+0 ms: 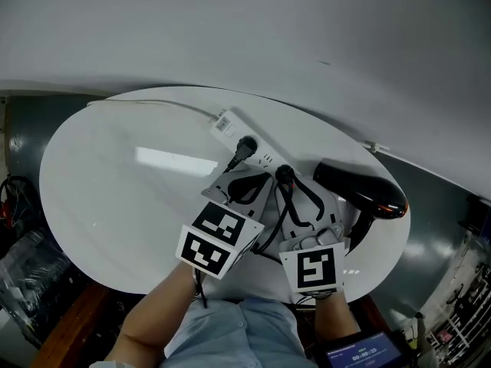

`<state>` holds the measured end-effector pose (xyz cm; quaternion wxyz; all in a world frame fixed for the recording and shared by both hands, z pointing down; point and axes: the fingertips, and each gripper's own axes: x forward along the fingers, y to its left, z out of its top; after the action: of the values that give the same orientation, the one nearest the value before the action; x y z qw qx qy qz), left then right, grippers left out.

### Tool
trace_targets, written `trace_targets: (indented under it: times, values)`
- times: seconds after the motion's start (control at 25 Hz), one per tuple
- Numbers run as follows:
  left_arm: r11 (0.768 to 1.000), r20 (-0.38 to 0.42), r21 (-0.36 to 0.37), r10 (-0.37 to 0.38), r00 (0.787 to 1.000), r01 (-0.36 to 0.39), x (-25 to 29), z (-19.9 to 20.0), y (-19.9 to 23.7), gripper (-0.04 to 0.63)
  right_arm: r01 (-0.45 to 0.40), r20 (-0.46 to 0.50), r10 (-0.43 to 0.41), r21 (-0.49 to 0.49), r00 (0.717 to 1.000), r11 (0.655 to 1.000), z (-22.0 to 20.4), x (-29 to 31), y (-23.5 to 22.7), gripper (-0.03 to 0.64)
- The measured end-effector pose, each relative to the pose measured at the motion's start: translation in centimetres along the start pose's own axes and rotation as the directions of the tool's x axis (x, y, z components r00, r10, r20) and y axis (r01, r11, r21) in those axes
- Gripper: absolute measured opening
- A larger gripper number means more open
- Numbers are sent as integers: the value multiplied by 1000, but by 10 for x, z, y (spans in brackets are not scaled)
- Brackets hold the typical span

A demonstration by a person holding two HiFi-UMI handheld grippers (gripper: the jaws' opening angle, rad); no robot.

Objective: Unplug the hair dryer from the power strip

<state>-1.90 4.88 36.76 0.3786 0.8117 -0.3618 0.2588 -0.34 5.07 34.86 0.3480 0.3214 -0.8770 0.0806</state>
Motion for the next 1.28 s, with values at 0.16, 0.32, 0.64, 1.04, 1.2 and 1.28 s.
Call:
trace_targets:
  times: [0.16, 0.32, 0.64, 1.04, 1.2, 1.28]
  values:
    - [1000, 4, -5, -4, 1000, 4, 10, 2, -1, -3, 16, -26, -17, -9, 1000, 1000, -9, 7, -7, 100]
    - [1000, -1, 2, -6, 1000, 6, 17, 9, -3, -3, 25, -15, -26, -60, 1000, 998, -7, 9, -18, 99]
    - [1000, -3, 1, -16, 1000, 16, 14, 11, 0, -3, -4, 81, 7, -45, 997, 999, 43, -27, 1, 43]
    - [998, 40, -35, -51, 998, 53, 16, 8, 2, -3, 92, 43, -91, -36, 995, 995, 8, -51, -21, 46]
    - [999, 93, -12, -30, 995, 31, 11, 19, -2, -3, 99, 22, -99, -5, 995, 995, -17, -52, -21, 47]
    - [1000, 140, -6, -24, 990, 25, 4, 25, -4, -3, 117, 2, -117, 32, 993, 993, -34, -48, -17, 48]
